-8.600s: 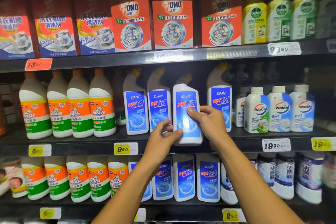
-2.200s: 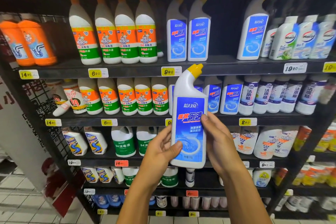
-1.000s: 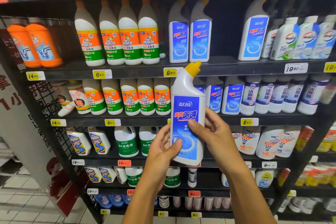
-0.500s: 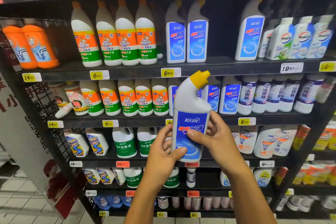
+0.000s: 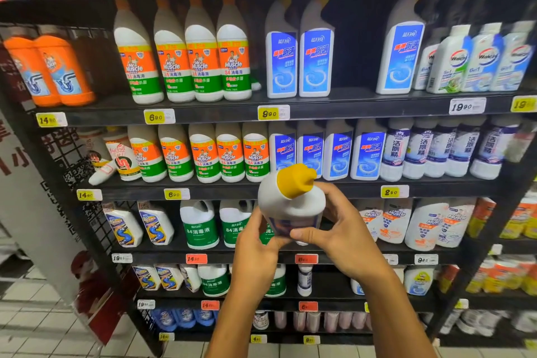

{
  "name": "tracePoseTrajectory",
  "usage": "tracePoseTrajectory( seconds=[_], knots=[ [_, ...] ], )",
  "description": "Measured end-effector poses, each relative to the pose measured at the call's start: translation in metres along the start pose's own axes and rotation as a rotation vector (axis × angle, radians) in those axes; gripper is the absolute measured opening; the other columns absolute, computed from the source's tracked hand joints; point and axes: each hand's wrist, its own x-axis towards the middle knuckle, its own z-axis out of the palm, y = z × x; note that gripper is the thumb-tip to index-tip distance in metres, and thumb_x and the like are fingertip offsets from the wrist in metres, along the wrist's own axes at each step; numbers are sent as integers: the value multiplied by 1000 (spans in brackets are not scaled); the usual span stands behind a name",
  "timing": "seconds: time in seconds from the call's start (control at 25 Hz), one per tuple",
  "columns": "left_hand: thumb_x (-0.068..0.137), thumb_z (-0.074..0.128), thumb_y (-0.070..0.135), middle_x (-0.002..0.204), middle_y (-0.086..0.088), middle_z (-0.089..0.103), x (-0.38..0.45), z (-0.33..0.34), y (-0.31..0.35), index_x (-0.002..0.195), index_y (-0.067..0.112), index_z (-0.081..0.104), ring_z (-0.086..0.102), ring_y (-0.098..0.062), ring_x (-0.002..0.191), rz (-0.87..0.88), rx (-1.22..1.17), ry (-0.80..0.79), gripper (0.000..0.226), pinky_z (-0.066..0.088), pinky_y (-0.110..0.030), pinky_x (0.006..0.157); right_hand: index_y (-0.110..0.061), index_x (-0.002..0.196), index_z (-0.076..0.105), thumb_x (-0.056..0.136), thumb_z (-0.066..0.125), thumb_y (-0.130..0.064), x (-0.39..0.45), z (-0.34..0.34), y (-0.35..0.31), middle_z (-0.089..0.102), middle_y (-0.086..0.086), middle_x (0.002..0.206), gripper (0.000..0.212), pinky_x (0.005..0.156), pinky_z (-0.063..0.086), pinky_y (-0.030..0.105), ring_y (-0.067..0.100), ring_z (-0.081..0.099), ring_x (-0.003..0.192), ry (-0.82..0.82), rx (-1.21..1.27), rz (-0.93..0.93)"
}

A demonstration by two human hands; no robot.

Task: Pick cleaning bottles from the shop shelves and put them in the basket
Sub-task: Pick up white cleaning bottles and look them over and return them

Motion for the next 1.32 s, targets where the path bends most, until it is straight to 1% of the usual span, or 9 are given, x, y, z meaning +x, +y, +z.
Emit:
tracePoseTrajectory(
  seconds=[0.2,0.36,0.52,0.6,0.72,0.84,1.0,1.16,1.32],
  knots=[
    [70,76,26,115,19,68,-2,-11,1,116,48,58,59,-5,117,21,23,-106,53,49,-22,94,-47,113,63,69,85,-4,-1,0,2,70,-13,115,66,84,51,14,5,65,109,18,43,-21],
    [69,82,30,117,6,72,-2,-20,10,121,31,62,68,-16,109,13,-110,-264,56,55,-26,87,-30,126,61,73,81,-9,6,-2,-4,73,-2,118,60,82,56,22,13,69,108,69,278,4],
    [61,84,39,104,3,76,-2,-8,23,104,40,70,74,-18,92,-88,-185,-181,46,61,-33,75,-31,146,39,78,80,-36,16,19,-6,60,-4,137,79,92,56,32,12,64,116,237,147,113],
    [58,77,49,93,13,76,-6,1,30,100,49,66,74,-9,81,-77,41,-96,43,61,-37,71,-34,150,28,69,82,-54,18,30,-5,55,-5,139,100,95,55,37,12,62,117,234,-23,212],
    [58,71,59,88,28,68,-8,-1,40,97,64,57,66,5,76,-15,287,-141,42,58,-27,64,-38,128,49,72,86,-35,22,29,-4,68,-6,119,68,77,60,28,8,70,98,349,81,202],
    [69,76,43,103,18,69,-1,-21,36,109,47,64,66,1,90,-93,32,-353,42,57,-22,72,-22,126,59,77,80,-17,25,12,-5,74,-1,110,53,72,56,21,9,71,94,287,311,179],
    [77,73,33,128,-1,67,-6,-24,26,134,22,52,66,-14,111,-288,-296,-541,62,54,-28,85,-12,126,62,79,66,-22,23,6,-9,71,11,109,48,87,56,36,21,67,99,168,575,186],
    [60,84,28,121,-4,71,-8,-11,29,127,16,57,69,-18,107,-274,-376,-399,73,55,-26,80,-13,128,61,88,64,-34,22,3,-15,70,16,119,46,97,53,47,29,67,109,112,687,229],
    [55,92,23,104,8,73,-6,-2,40,116,27,54,70,-3,92,-151,-155,-111,72,54,-15,71,-26,122,61,91,45,-48,25,5,-15,73,6,118,42,88,59,42,22,69,110,201,452,276]
  ],
)
